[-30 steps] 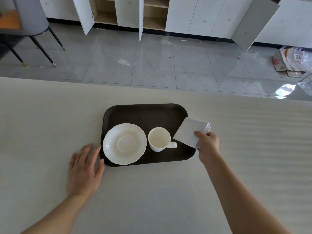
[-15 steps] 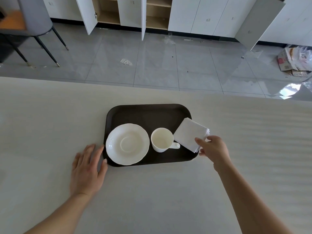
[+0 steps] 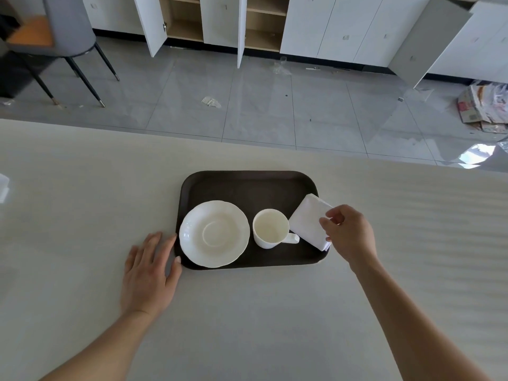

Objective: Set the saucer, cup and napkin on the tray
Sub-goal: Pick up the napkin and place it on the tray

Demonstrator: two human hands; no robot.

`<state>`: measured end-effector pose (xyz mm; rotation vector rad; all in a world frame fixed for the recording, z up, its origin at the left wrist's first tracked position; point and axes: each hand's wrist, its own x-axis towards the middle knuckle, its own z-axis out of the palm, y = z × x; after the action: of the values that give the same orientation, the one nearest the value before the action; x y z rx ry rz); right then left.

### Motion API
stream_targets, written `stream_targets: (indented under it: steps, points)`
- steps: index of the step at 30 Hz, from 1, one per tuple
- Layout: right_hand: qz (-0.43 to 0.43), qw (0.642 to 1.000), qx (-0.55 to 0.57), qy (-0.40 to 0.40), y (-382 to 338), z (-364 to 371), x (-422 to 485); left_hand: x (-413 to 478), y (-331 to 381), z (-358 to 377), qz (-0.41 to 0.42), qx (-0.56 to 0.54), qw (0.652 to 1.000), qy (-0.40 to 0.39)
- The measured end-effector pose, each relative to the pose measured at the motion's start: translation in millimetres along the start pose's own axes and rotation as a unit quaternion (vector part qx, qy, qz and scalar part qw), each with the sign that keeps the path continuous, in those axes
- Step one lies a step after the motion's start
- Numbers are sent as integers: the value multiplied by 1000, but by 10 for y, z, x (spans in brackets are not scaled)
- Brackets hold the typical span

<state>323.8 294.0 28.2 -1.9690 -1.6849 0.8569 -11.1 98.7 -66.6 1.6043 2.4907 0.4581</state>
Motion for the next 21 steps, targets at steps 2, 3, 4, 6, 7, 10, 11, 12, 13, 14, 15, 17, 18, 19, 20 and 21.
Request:
stream_targets:
  steps: [2,3,4,6,7,10,11,12,13,14,15,17,18,19,20,21]
  points:
    - [-26,999,-38,-17,-119,34,25,4,-4,5,2,-1,1000,-1]
    - [-41,997,-54,-24,-194,55,40,5,-9,8,3,-1,1000,-1]
    - [-57,996,-67,-30,-278,77,56,4,-12,10,4,-1,1000,0]
    - [-92,991,-89,-43,-469,122,93,4,-19,15,6,3,1000,0]
    - [-110,988,-100,-52,-569,146,115,3,-23,18,8,4,1000,1]
    - [-149,978,-110,-92,-865,239,197,7,-38,25,9,6,1000,1]
    - [-156,976,-108,-111,-956,280,230,9,-40,28,8,5,1000,1]
    - [-160,972,-109,-134,-1043,329,264,10,-43,32,8,4,1000,1]
    - [-165,966,-117,-159,-1126,384,293,11,-45,39,8,5,1000,1]
    - [-173,959,-131,-185,-1200,445,318,9,-49,45,9,5,1000,1]
    - [-187,948,-150,-208,-1267,509,340,9,-54,53,11,5,1000,1]
    - [-217,923,-194,-253,-1377,640,373,10,-73,68,12,2,1000,4]
    - [-228,910,-213,-274,-1419,703,385,10,-82,74,13,0,1000,5]
    - [-235,898,-230,-294,-1454,767,400,11,-89,79,12,-1,1000,5]
    - [-240,886,-246,-311,-1483,825,415,10,-92,83,12,-2,1000,5]
    - [-243,874,-264,-327,-1510,881,427,9,-92,86,12,-2,1000,5]
